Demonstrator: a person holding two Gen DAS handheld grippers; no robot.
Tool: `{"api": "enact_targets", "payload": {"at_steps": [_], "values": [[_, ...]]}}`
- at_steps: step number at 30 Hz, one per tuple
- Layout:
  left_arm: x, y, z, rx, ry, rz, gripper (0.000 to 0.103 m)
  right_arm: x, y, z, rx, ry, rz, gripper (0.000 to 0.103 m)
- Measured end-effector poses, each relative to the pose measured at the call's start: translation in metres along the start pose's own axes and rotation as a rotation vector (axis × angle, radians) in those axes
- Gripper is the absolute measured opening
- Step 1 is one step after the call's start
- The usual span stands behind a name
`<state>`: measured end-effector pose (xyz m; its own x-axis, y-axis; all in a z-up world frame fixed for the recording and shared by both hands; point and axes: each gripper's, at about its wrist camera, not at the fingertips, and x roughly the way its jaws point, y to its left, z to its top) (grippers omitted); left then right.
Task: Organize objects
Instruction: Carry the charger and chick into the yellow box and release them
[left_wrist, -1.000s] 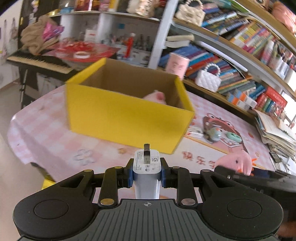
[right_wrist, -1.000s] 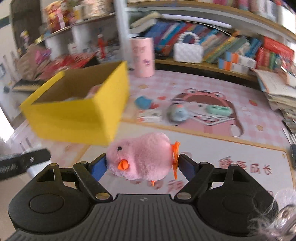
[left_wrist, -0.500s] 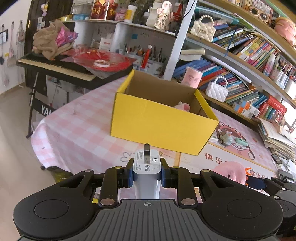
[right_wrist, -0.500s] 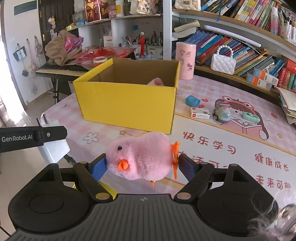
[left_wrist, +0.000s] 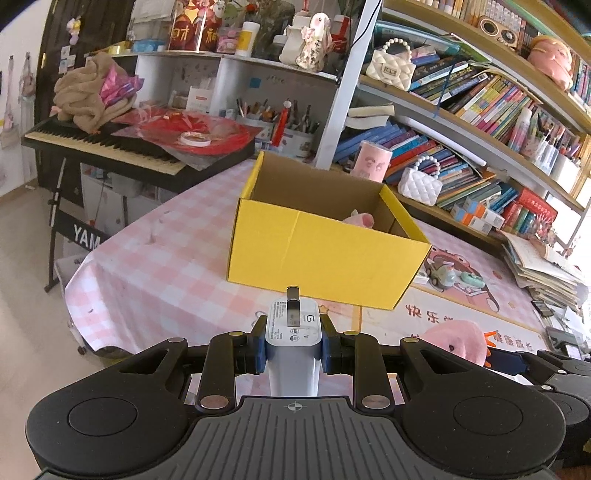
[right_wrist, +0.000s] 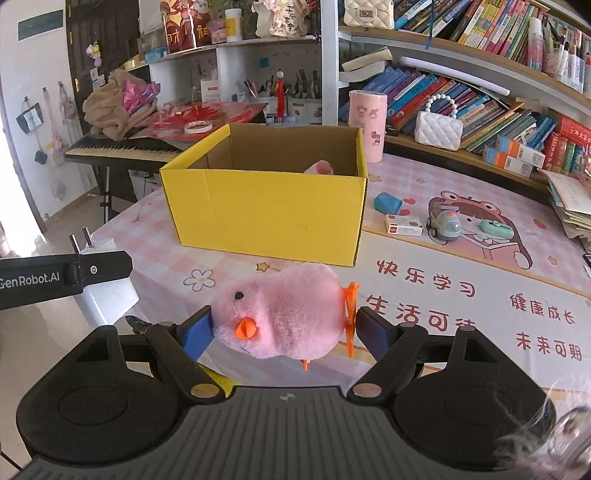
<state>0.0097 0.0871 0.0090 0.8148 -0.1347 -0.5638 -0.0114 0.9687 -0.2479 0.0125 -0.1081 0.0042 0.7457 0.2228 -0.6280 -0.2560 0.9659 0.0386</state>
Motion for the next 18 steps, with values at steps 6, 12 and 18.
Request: {"api": "enact_targets", "payload": {"at_steps": [6, 12, 18], "values": [[-0.005, 0.004, 0.008, 0.015, -0.029, -0.005, 0.025, -0.001, 0.007, 0.005, -0.003, -0.01, -0.012, 0.08], [-0.003, 0.005, 0.025, 0.017, -0.067, -0.008, 0.025, 0.001, 0.008, 0.017, -0.018, -0.033, -0.015, 0.08], [0.011, 0.001, 0.054, 0.009, -0.113, -0.012, 0.025, 0.007, -0.004, 0.043, 0.001, -0.092, -0.019, 0.08]]}}
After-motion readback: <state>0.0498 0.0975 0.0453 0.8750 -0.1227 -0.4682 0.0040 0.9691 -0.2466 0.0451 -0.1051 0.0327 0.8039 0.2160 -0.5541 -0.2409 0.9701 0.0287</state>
